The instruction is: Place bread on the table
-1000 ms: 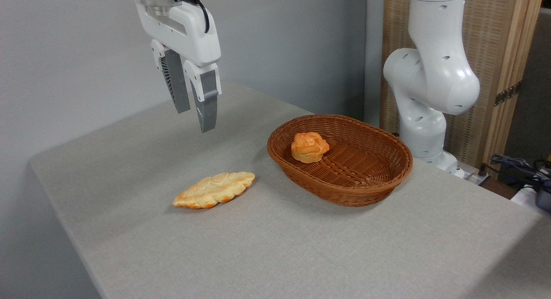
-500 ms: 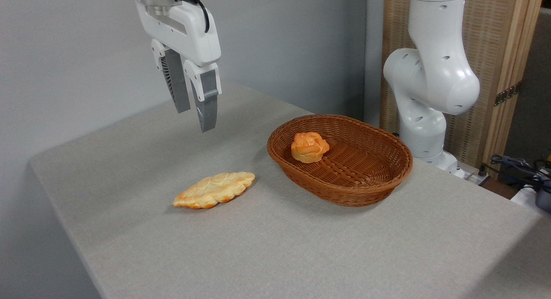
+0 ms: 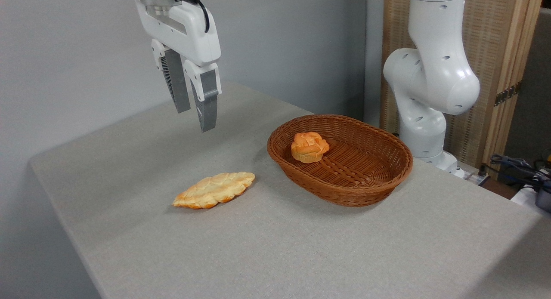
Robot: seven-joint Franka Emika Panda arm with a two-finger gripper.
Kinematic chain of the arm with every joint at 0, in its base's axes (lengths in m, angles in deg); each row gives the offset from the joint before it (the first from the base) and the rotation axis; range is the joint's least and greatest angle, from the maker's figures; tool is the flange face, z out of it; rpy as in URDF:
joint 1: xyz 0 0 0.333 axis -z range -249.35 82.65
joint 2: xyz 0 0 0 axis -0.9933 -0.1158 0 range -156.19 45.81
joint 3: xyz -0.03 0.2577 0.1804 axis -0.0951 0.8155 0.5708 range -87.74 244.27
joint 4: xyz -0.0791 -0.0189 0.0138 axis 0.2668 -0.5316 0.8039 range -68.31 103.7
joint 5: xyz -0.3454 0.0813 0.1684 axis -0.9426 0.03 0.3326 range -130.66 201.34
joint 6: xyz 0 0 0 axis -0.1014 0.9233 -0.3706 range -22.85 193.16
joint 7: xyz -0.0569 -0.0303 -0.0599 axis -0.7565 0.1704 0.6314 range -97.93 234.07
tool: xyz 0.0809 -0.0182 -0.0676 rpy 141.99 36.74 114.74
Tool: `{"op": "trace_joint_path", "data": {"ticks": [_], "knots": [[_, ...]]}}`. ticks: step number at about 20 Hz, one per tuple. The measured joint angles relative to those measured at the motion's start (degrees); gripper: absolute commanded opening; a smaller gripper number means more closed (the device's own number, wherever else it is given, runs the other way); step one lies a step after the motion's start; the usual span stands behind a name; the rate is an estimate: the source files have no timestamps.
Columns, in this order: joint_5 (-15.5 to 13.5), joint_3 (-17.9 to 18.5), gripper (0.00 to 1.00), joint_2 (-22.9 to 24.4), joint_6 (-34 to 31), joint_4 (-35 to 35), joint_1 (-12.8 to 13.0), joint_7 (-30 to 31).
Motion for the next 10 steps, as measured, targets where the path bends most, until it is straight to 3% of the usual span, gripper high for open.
{"op": "trace_joint_path", "data": {"ticks": [10], "knots": [[0.00,-0.56,1.00,0.62,-4.51,0.28,0.26,0.00]]}}
